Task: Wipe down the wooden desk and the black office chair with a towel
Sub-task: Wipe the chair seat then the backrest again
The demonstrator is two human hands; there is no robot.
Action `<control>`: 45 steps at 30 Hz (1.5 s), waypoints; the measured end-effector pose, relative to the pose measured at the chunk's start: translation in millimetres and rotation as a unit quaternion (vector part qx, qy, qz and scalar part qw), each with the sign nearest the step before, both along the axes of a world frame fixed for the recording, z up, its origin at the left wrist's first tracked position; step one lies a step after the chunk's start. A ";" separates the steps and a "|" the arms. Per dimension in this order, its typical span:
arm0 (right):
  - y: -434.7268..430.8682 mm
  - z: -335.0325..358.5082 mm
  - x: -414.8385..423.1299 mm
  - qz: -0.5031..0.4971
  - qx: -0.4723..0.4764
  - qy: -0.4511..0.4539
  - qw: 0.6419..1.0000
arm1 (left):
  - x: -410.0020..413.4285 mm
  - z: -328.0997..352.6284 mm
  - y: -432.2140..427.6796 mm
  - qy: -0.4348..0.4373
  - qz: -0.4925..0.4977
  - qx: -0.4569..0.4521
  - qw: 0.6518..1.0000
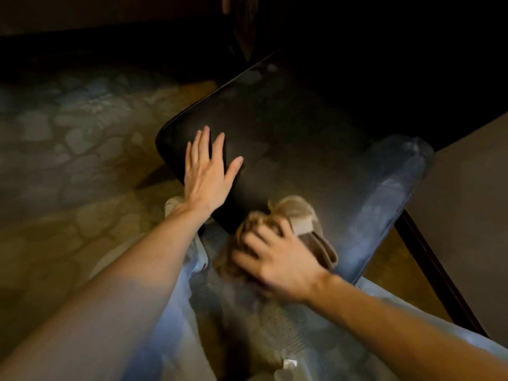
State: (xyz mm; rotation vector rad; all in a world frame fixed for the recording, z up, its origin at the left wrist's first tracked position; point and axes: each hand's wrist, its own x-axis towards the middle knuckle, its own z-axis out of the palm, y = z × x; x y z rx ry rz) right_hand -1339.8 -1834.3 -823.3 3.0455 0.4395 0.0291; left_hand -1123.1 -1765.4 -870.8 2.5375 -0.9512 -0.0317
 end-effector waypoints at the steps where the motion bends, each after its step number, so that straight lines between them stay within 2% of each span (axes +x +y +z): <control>1: -3.4 12.0 17.8 -0.033 -0.006 -0.022 0.999 | -1.6 1.8 2.3 0.015 0.004 -0.012 1.000; 3: -6.8 25.0 54.9 -0.097 -0.023 -0.023 0.995 | -0.7 5.1 9.8 0.036 0.005 -0.032 0.999; 5: -2.1 22.6 77.5 -0.134 -0.043 0.016 0.990 | 5.9 6.1 20.5 0.058 0.002 -0.034 0.998; 8: 5.9 5.2 75.1 -0.164 -0.057 0.041 0.984 | 19.5 3.7 32.5 0.086 -0.050 0.012 0.995; 13: 2.8 -2.1 16.8 -0.102 -0.082 0.108 0.985 | 23.4 5.6 30.5 0.103 -0.070 0.061 0.990; 16: 4.0 2.9 -27.0 -0.060 -0.122 0.177 0.975 | 19.7 4.8 30.3 0.109 -0.068 0.060 0.990; 18: 13.1 15.6 -28.0 -0.072 -0.130 0.205 0.967 | 17.7 2.9 29.5 0.099 -0.057 0.046 0.992; 19: 18.6 21.3 -19.5 -0.070 -0.142 0.201 0.967 | 16.3 2.3 30.4 0.088 -0.048 0.033 0.994; 23: 30.1 30.4 46.3 -0.102 -0.147 0.093 0.979 | 7.2 7.2 38.2 0.032 -0.009 0.009 0.999; 26: 29.4 23.3 70.3 -0.138 -0.161 0.093 0.973 | -3.3 11.2 46.3 0.038 0.044 0.035 0.998; 31: 14.2 4.5 -5.3 0.031 -0.228 0.192 0.954 | -5.5 4.9 44.3 0.041 0.044 0.091 0.994; 33: 8.5 7.3 -34.4 0.067 -0.251 0.195 0.946 | -7.6 3.6 41.2 0.042 0.048 0.103 0.993; 36: 7.7 13.9 -59.4 0.101 -0.286 0.278 0.912 | -10.9 5.6 38.4 0.061 0.037 0.116 0.991; 37: 7.0 16.0 -63.8 0.093 -0.285 0.283 0.911 | -9.2 6.4 38.4 0.070 0.035 0.117 0.990; 41: -13.8 31.7 -69.1 -0.017 -0.173 0.203 0.964 | -7.7 14.0 42.5 0.096 0.034 0.107 0.989; 42: -18.8 34.7 -65.2 -0.033 -0.151 0.150 0.977 | -9.9 15.6 43.9 0.078 0.034 0.089 0.992; 45: -24.1 42.3 -41.8 -0.091 -0.129 0.065 0.985 | -35.1 22.0 43.8 -0.013 -0.017 0.041 0.999</control>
